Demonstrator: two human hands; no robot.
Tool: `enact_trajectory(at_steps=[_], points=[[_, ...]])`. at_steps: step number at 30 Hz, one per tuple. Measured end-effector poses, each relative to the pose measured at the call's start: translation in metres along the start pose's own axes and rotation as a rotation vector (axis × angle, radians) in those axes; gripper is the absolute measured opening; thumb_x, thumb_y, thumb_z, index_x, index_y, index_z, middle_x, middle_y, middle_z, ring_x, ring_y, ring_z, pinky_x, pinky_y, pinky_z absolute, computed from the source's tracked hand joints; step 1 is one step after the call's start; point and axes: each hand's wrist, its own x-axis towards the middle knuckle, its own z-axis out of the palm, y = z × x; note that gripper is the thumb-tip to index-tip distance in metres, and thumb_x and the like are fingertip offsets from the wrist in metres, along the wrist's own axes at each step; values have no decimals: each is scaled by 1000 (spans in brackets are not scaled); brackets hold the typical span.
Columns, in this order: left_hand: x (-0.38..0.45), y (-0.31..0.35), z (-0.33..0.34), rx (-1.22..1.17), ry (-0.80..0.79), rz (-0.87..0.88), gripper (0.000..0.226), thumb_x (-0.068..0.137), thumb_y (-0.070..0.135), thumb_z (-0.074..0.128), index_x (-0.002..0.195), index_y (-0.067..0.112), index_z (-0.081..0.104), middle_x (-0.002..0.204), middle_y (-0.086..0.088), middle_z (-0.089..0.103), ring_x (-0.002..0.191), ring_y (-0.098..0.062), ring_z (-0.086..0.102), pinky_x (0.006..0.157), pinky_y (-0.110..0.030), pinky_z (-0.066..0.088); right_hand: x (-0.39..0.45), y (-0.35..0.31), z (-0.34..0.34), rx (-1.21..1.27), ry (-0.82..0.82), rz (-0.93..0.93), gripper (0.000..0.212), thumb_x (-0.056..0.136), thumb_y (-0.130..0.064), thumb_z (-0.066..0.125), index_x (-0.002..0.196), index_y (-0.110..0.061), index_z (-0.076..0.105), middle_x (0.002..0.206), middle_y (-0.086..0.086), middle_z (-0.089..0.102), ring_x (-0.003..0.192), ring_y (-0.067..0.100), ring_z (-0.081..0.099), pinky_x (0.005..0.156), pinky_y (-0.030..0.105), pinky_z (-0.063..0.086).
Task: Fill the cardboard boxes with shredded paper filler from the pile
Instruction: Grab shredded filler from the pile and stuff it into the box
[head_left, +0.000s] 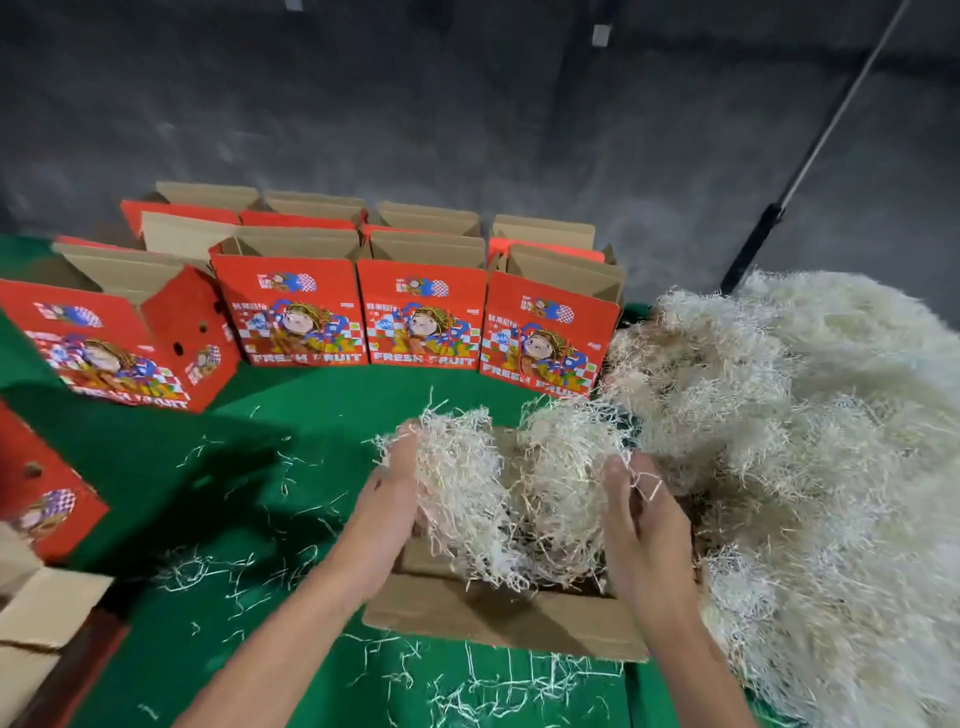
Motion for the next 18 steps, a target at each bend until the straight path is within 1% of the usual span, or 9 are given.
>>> enact_trajectory(at_steps=[2, 4, 6, 8, 10, 12, 14, 16, 18], points=[[-2, 5, 8, -390, -265, -44, 86, 85, 81, 37, 149, 24, 41, 146, 0, 52, 133, -19, 51, 116, -53, 31, -10, -8, 10, -28, -51, -73, 21, 103, -60, 30, 109, -55, 50, 51, -14, 45, 45, -2, 38, 46, 22, 42], [-9, 8, 20, -546, -368, 22, 84, 81, 80, 53, 146, 29, 44, 146, 1, 53, 135, -15, 49, 117, -52, 28, -21, -7, 24, -158, -162, -186, 33, 104, -58, 28, 127, -51, 51, 84, -28, 60, 79, -11, 55, 78, 25, 54], [-20, 10, 36, -499, -273, 41, 92, 59, 81, 74, 133, 31, 51, 137, 7, 59, 124, -4, 54, 113, -41, 31, -30, -4, 38, -278, -214, -305, 44, 104, -54, 32, 132, -34, 58, 129, -26, 52, 127, -15, 39, 109, 29, 38], [-24, 5, 51, -427, -123, 8, 86, 49, 70, 87, 117, 29, 54, 123, 7, 62, 111, -5, 57, 109, -37, 36, -36, -3, 46, -218, -165, -347, 40, 101, -47, 43, 121, -24, 69, 135, -18, 53, 136, -10, 34, 114, 34, 35], [-22, -2, 58, -439, 50, -72, 64, 67, 54, 84, 117, 27, 54, 132, 3, 55, 113, -9, 52, 104, -34, 34, -40, -1, 51, -20, -65, -281, 29, 98, -36, 51, 113, -24, 72, 133, -13, 61, 133, 2, 48, 109, 35, 43], [-20, -4, 59, -550, 88, -107, 53, 86, 41, 69, 133, 25, 52, 151, 2, 42, 131, -11, 40, 109, -34, 24, -39, -1, 54, 96, 117, -160, 26, 98, -37, 53, 119, -28, 65, 133, -17, 59, 127, 6, 53, 101, 29, 48], [-21, -6, 63, -715, -13, -127, 51, 89, 40, 61, 137, 26, 52, 153, 0, 43, 140, -15, 38, 118, -38, 20, -37, -8, 53, 146, 211, 115, 47, 94, -63, 50, 133, -36, 49, 135, -27, 51, 128, 0, 49, 97, 22, 44], [-23, -12, 69, -824, -82, -140, 49, 84, 41, 59, 129, 20, 60, 132, -7, 64, 120, -21, 62, 105, -42, 41, -31, -10, 54, 367, 106, 501, 75, 78, -85, 49, 137, -40, 41, 125, -33, 54, 124, 4, 52, 95, 28, 43], [-26, -16, 74, -843, -122, -144, 44, 85, 38, 58, 122, 15, 64, 117, -10, 72, 104, -22, 70, 89, -40, 48, -22, -7, 52, 731, -66, 832, 77, 76, -83, 57, 135, -33, 51, 125, -18, 63, 121, 20, 58, 101, 47, 45]])
